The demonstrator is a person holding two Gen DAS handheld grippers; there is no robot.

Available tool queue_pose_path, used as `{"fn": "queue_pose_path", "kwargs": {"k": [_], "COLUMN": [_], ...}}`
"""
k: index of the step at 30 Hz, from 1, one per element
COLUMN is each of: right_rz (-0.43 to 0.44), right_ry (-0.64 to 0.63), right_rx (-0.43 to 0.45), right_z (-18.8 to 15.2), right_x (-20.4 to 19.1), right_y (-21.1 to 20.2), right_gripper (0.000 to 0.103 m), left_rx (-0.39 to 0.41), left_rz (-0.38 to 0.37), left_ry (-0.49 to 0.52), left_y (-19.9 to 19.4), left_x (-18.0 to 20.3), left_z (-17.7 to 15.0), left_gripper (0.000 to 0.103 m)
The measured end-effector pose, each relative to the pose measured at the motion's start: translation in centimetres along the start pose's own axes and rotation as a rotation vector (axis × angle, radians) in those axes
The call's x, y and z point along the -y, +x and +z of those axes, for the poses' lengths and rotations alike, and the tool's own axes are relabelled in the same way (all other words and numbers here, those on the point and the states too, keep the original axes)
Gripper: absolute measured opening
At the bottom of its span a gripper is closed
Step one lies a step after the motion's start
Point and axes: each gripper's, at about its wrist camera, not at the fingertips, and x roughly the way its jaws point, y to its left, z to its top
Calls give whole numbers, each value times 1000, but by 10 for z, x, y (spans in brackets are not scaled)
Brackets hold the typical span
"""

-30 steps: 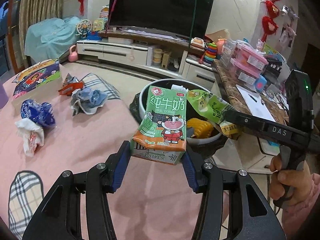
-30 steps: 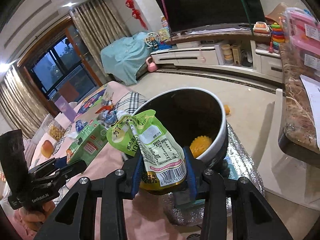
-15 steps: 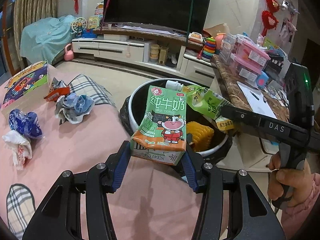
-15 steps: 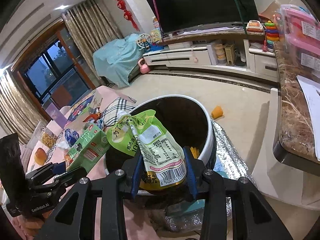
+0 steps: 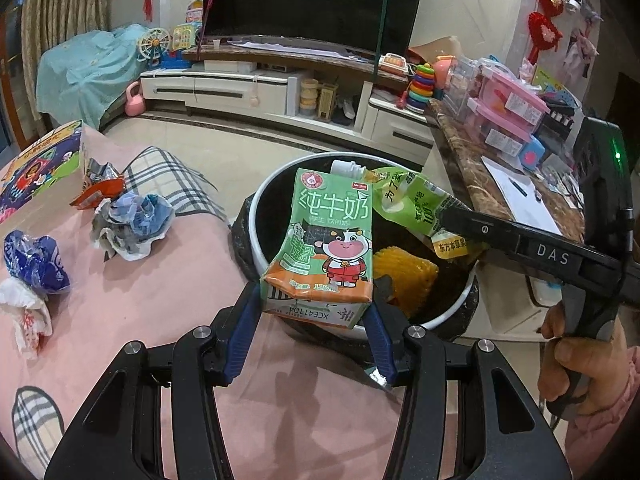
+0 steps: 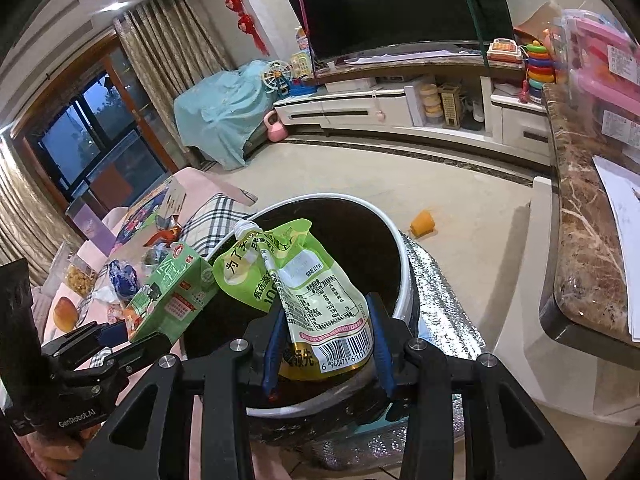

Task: Collect trash
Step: 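Open both tools to drop the carton and pouch into the bin, then move both tools back to the table toward the white tissue and crumpled paper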

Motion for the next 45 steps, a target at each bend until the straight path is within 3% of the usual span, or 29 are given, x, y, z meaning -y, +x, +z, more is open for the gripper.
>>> {"fn": "queue_pose_path", "kwargs": {"k": [15, 18, 21, 23, 29, 45], "right_rz": [-40, -45, -31, -9, 26, 144], "right_ry": [-24, -26, -16, -3, 11, 27], "right_rx": [-16, -15, -14, -11, 20, 50], "right_z": [10, 11, 10, 8, 4, -22], "right_x": [1, 0, -1, 0, -6, -54], "right_y": [10, 11, 12, 11, 0, -16], "right_gripper": [40, 45, 50, 65, 82, 90], "left_rx": [-26, -31, -21, -7, 5, 31], "left_rz": [3, 10, 0, 12, 34, 119], "left_ry": [4, 7, 4, 5, -18, -231], "left_y": [12, 13, 10, 5, -8, -50], "left_x": [1, 4, 5, 5, -7, -81], "left_z": [7, 8, 6, 4, -9, -68], "left_gripper": [51, 53, 64, 70, 74, 75]}}
